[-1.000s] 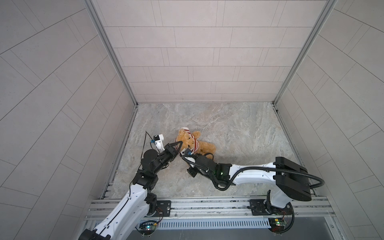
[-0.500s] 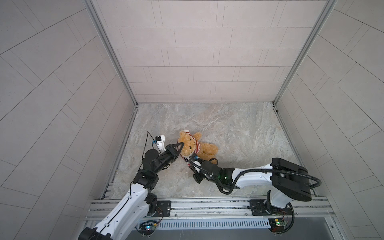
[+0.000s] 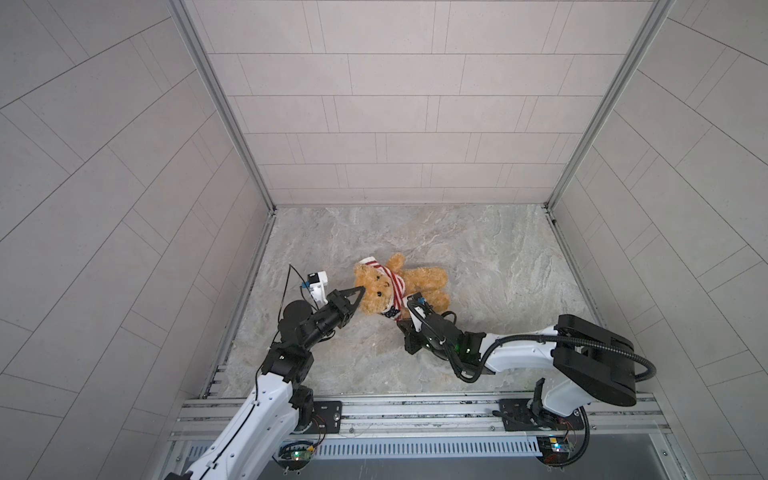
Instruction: Dress the teddy bear
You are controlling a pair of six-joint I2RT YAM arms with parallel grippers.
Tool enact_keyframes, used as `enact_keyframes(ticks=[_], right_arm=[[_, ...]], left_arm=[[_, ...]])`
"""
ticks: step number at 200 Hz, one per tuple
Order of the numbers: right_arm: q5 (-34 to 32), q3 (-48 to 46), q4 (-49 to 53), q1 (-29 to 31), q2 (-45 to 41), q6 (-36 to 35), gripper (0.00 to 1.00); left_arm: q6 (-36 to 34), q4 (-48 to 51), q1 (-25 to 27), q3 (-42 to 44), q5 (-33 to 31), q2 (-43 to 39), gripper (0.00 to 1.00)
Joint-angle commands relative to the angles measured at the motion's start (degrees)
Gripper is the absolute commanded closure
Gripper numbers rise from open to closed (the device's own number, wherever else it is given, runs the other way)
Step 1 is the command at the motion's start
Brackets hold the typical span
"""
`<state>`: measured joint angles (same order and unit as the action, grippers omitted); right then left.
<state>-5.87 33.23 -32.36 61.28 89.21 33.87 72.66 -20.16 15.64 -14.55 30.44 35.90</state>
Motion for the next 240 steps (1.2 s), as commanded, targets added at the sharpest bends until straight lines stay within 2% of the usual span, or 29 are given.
enact_keyframes(ticks=[1, 27, 60, 93, 171, 200, 225, 240], right_arm=[[-2.53, -1.45, 6.45, -0.37, -0.90, 2.58, 1.00], [-1.97, -1.14, 6.19, 0.72, -3.11, 0.19, 1.00], [-2.40, 0.22, 3.44, 5.30, -7.39, -11.49, 0.77], [-3.88, 8.13, 9.31, 8.44, -7.60, -19.59, 0.67], [-6.06, 13.52, 10.82, 8.60, -6.70, -21.39, 0.57], [-5.56, 9.84, 9.14, 8.46, -10.84, -20.85, 0.53], [-5.69, 8.05, 12.47, 8.04, -14.85, -20.43, 0.47], [-5.55, 6.09, 12.50, 7.51, -18.11, -19.54, 0.45]], left_arm=[[0.12, -5.93, -1.04, -3.05, -0.32, -1.04, 1.00], [0.32, -5.95, -1.00, -2.42, -0.19, -0.43, 1.00], [0.09, -5.06, -0.92, -1.96, -0.51, 0.02, 1.00], [0.80, -6.44, -0.03, -0.86, -1.33, 0.73, 1.00], [-2.14, -5.97, 4.91, -2.17, -3.39, 1.75, 1.00], [-8.10, 3.82, 6.27, -6.15, -5.48, 1.43, 1.00], [-9.37, 2.25, 7.20, -7.52, -6.02, 2.49, 1.00], [-12.36, 4.56, 7.56, -9.09, -6.36, 2.77, 1.00]])
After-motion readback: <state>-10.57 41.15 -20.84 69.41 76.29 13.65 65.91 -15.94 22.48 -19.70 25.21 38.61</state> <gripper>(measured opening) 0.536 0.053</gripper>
